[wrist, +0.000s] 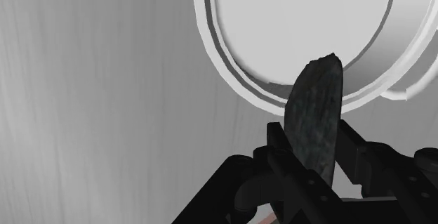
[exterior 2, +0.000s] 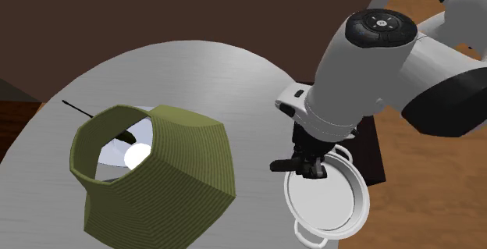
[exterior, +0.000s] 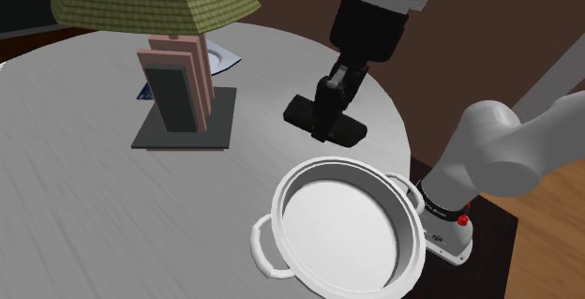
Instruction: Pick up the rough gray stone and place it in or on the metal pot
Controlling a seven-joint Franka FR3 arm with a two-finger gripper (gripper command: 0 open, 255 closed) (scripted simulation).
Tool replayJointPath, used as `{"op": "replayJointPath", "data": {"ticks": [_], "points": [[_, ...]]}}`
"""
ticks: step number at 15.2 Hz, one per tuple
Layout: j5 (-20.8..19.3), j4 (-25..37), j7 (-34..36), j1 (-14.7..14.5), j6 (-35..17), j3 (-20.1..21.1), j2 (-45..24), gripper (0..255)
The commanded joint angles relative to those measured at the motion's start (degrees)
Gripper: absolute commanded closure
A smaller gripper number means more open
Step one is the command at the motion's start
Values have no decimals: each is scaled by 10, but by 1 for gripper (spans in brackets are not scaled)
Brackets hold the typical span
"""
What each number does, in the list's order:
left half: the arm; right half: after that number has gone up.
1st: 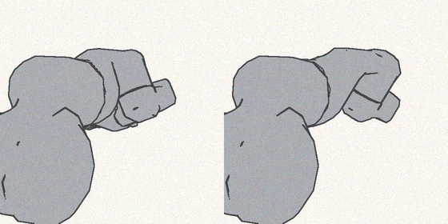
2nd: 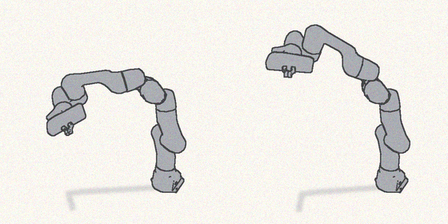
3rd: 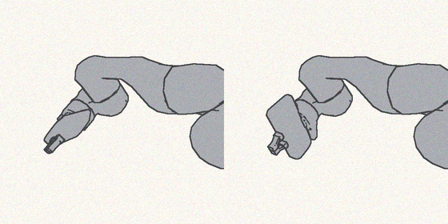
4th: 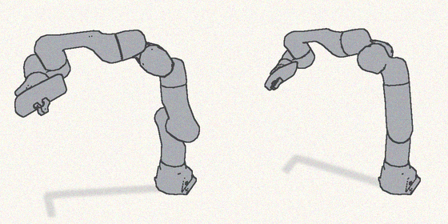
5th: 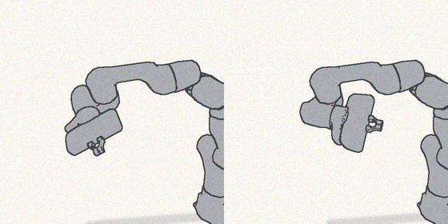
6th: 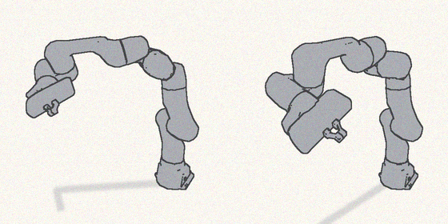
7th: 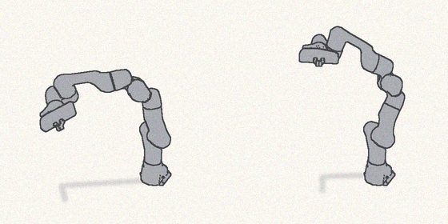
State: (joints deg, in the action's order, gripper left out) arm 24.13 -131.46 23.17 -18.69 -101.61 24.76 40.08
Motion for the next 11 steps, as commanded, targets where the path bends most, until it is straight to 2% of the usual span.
{"op": "replayJointPath", "data": {"ticks": [1, 7, 11], "points": [[15, -14, 23, -14, 4, 15, 25, 255], [55, -22, 95, -52, 21, 66, 74, 255], [65, -54, 90, -56, -6, 75, 79, 255]]}}
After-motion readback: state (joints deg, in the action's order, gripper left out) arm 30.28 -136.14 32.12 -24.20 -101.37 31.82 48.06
